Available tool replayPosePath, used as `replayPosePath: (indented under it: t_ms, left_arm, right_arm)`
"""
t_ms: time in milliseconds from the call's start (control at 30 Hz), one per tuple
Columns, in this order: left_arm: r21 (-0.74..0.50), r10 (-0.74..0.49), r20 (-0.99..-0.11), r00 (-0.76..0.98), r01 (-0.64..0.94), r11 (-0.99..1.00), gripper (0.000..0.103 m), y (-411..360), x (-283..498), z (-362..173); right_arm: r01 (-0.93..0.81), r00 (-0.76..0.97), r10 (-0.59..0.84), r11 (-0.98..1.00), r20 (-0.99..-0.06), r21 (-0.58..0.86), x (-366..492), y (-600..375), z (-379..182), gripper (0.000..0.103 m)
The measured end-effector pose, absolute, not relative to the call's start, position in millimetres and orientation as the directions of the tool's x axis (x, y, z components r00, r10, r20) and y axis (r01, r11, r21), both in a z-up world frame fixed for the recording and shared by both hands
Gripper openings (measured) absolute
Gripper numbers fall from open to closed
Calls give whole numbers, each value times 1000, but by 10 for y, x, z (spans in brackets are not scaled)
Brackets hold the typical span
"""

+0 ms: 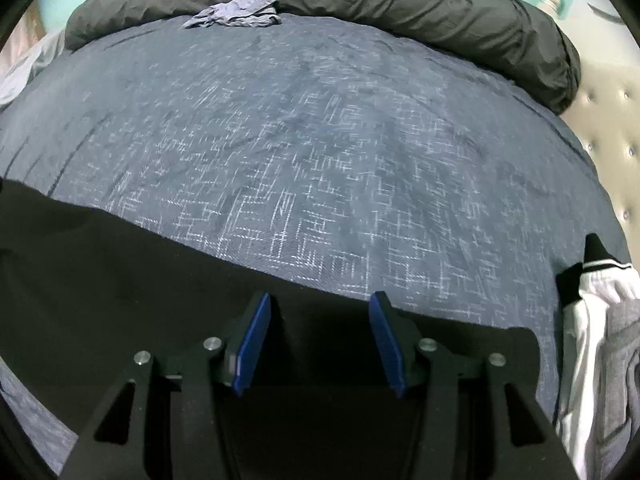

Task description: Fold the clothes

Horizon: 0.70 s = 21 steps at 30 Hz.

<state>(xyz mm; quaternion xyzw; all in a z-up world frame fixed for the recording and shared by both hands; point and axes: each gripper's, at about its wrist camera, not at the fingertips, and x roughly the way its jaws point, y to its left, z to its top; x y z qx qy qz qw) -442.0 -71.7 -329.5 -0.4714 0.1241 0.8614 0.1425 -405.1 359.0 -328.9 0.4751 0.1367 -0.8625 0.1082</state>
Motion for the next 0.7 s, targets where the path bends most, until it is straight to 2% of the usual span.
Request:
replayPosePath:
  t_ms: [33,100,133,167,300,467,533,633,700]
  left_arm:
    - [78,129,-841,-525,-355,-932,1,-728,-4426,-3267]
    - [69,132,-830,-542,-335,-940,1,-784,-4425,-3189]
    - [64,130,-827,-547,-322,-945,1,-789,-4456,-3176]
    - [64,123,-825,-551,-308,-949,0,-799,-4480,-3160]
    - [68,84,-808,-583,-234,-970,0,-912,-4576,-3080]
    - [16,128,-822,-555,-247,-969,0,-974,-4618,-3090]
    - [-24,173,-833,-525,-277,-960,1,-997,-4580,-3111]
    - [-10,179,-858,-482,-332,-943,1,-922,-4542,-3193]
    - [19,159,-872,-464,-356,-934,9,-857,-4512,-3273]
  right_arm:
    - [327,-522,-49,-934,-852,-147,-4047,3598,-3314,47]
    - [347,-515,-33,-922,-856,-173,-4038,3612,-3363,12]
    - [358,-512,-25,-915,-859,-187,-4034,3620,-3388,5]
    - [360,-512,-21,-913,-859,-193,-4024,3627,-3396,2]
    - [325,-565,-4,-920,-825,-218,-4002,3644,-3309,1]
    - [261,-629,48,-927,-776,-269,-4077,3634,-3141,0]
    - [247,-611,32,-942,-791,-229,-4123,3716,-3145,0]
    - [227,-573,-8,-962,-820,-150,-4194,3862,-3170,0]
    - [209,-543,-31,-973,-839,-99,-4239,3961,-3201,1]
